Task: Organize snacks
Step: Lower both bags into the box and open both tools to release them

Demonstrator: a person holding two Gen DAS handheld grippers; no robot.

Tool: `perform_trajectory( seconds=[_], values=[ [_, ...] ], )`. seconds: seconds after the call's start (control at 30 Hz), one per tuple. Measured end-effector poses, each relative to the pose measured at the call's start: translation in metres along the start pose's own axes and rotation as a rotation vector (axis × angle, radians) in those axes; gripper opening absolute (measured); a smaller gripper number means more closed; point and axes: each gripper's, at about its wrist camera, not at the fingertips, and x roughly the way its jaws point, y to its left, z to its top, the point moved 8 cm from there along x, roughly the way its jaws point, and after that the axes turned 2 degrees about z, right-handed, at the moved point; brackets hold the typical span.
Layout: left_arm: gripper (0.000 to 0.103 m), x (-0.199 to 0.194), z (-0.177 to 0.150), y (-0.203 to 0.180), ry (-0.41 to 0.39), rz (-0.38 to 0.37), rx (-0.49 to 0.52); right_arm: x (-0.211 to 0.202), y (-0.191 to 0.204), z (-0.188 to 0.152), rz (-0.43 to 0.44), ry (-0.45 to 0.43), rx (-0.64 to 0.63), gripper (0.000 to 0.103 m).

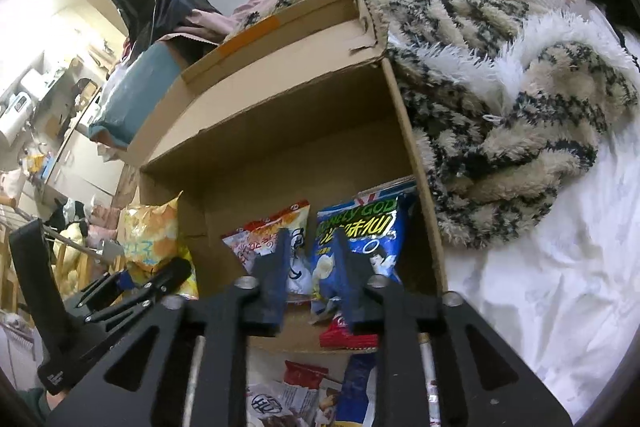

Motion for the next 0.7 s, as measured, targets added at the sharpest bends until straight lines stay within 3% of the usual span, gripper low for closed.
perform_trajectory(
  seconds=[0.07,0.13,0.23,0.3,0.37,0.43,0.7],
  values=[
    [0.043,0.001,-0.001,-0.001,0.006,-0.013,-0.008,-0.001,0.001,0.0,0.003,-0.009,-0.005,0.059],
    [0.043,0.002,-0.001,-0.002,0.018,-0.025,-0.015,-0.003,0.004,0.001,0.008,-0.019,-0.013,0.067],
    [0.045,0.003,-0.003,-0.003,0.028,-0.031,-0.017,-0.002,0.005,0.001,0.006,-0.021,-0.019,0.068],
    [0.059,0.002,-0.004,-0.003,0.029,-0.027,-0.013,-0.001,0.005,0.0,0.009,-0.016,-0.015,0.068],
    [0.083,0.0,-0.004,-0.002,0.022,-0.032,-0.026,-0.001,0.003,0.0,0.008,-0.014,-0.011,0.068],
    [0.091,-0.006,-0.002,0.0,0.005,-0.043,-0.053,-0.001,0.002,0.001,0.016,-0.015,0.0,0.068],
    [0.092,-0.012,0.0,0.002,-0.013,-0.038,-0.052,-0.002,0.002,0.002,0.016,-0.015,0.003,0.068]
  ],
)
